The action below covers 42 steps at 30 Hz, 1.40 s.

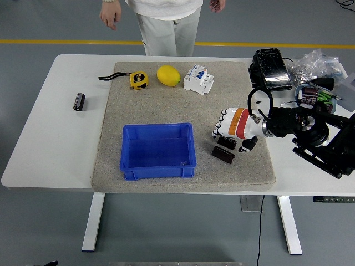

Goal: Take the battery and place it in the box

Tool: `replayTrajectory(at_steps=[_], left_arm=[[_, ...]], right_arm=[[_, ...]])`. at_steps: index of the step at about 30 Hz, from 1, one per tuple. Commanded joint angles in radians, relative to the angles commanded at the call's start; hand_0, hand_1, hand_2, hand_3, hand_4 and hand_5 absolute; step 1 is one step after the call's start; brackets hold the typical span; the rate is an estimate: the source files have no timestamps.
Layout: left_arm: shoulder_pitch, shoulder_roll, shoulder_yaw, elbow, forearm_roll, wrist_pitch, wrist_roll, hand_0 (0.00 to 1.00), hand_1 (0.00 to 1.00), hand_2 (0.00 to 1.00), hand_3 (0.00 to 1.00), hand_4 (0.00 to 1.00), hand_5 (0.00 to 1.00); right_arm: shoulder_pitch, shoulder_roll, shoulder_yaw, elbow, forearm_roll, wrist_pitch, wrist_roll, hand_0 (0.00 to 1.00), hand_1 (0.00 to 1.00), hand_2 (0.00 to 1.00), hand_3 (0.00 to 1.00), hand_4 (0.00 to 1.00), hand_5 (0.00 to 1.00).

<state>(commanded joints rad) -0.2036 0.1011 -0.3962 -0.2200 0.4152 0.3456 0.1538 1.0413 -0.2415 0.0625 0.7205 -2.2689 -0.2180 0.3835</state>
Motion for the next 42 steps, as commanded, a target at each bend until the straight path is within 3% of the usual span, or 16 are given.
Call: replayTrajectory(at_steps=[12, 13, 18, 19, 32, 36, 37, 42], left_arm=[[0.003, -0.003, 0.002, -0.002, 0.001, -0.001, 0.001, 0.676, 0.673, 0.749, 0.626, 0.644, 0.488], [0.002, -0.003, 0.002, -0.002, 0.002, -0.001, 0.002, 0.676, 0.673, 0.756, 0.625, 0.642, 0.485], [0.001, -0.003, 0.000, -0.003, 0.005, -0.002, 0.003, 0.676, 0.673, 0.756, 0.625, 0.642, 0.485], [0.001, -0.003, 0.001, -0.003, 0.006, -0.002, 0.003, 0.676, 0.676, 0.758, 0.625, 0.642, 0.485], [-0.010, -0.002, 0.010, -0.007, 0.004, -0.004, 0.001, 0.676, 0.673, 0.756, 0.625, 0.641, 0.488], [-0.010, 0.000, 0.004, -0.005, 0.011, -0.005, 0.003, 0.676, 0.673, 0.756, 0.625, 0.641, 0.488], [-0.009, 0.001, 0.003, -0.005, 0.011, -0.004, 0.003, 0.675, 0.670, 0.755, 0.625, 0.641, 0.488], [-0.009, 0.003, 0.000, -0.004, 0.016, -0.005, 0.005, 0.675, 0.670, 0.755, 0.625, 0.641, 0.488]], right_arm=[[-0.014, 0.008, 0.009, -0.015, 0.000, -0.011, 0.018, 0.765, 0.712, 0.752, 0.747, 0.920, 0.247], [-0.015, 0.008, 0.011, -0.018, 0.000, -0.015, 0.021, 0.708, 0.660, 0.705, 0.628, 0.856, 0.237], [-0.021, 0.008, 0.015, -0.027, 0.000, -0.038, 0.034, 0.708, 0.660, 0.705, 0.628, 0.856, 0.237], [-0.022, 0.008, 0.015, -0.028, 0.001, -0.044, 0.035, 0.669, 0.631, 0.643, 0.582, 0.808, 0.225], [-0.018, 0.007, 0.011, -0.036, 0.009, -0.062, 0.029, 0.656, 0.623, 0.634, 0.585, 0.801, 0.219], [-0.011, 0.003, 0.008, -0.013, 0.003, -0.044, 0.029, 0.656, 0.623, 0.634, 0.585, 0.801, 0.219], [-0.010, 0.002, 0.007, -0.006, 0.002, -0.041, 0.028, 0.674, 0.646, 0.691, 0.629, 0.850, 0.228], [-0.011, -0.009, -0.024, 0.021, 0.038, -0.053, 0.001, 0.674, 0.646, 0.691, 0.629, 0.850, 0.228]])
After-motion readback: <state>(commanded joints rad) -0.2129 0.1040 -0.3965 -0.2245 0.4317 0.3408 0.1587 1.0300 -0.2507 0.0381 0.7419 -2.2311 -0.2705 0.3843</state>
